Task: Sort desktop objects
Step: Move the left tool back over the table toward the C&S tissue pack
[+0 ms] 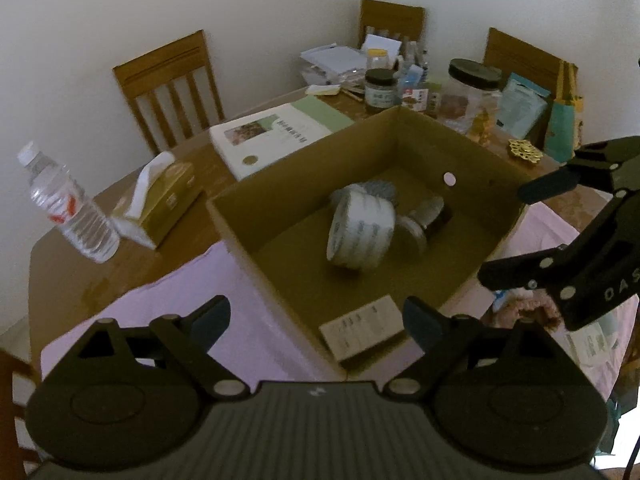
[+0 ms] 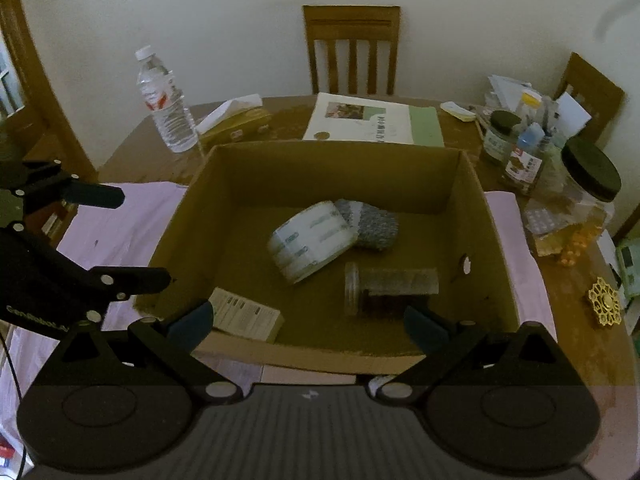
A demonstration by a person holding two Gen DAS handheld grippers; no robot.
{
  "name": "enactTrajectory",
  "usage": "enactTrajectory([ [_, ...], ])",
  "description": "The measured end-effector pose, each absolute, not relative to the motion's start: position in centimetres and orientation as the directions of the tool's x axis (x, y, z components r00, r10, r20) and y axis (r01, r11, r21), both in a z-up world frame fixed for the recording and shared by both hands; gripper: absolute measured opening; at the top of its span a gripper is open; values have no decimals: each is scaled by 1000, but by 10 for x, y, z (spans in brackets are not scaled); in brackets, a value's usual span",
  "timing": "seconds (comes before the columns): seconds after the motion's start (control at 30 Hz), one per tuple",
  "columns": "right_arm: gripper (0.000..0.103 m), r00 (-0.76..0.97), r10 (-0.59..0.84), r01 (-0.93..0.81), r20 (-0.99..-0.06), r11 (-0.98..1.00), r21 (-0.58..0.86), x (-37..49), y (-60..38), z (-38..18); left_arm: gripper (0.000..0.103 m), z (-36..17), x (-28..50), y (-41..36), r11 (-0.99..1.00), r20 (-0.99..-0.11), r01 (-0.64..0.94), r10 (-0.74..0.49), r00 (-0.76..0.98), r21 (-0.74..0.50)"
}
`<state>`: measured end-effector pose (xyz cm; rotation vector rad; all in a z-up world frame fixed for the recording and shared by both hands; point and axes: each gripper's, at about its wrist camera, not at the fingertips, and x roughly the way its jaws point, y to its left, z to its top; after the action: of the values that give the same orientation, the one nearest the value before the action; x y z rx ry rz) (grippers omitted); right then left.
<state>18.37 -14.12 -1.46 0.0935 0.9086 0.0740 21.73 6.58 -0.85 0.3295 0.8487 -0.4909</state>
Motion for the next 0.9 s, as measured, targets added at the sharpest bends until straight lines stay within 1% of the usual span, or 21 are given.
enactTrajectory([
  [0.2,103,622,130,-74,-772,991,108,166,-136,-8,93,-2,198,78,870,-785,487,-249,568,76],
  [0.37,103,636,134,-79,-760,991,109,151,-133,-5,93,-3,183,90,884,-789,462,-231,569,75],
  [0.53,103,650,113,-82,-751,994,79,134,-121,-6,93,-13,171,101,891,-804,454,-251,539,26],
  [0.73,103,668,99,-87,-737,995,55,107,-103,-15,93,-30,162,109,893,-811,448,-237,535,34],
  [0.9,103,650,101,-105,-753,994,42,88,-87,-29,93,-50,160,110,902,-833,431,-227,505,15],
])
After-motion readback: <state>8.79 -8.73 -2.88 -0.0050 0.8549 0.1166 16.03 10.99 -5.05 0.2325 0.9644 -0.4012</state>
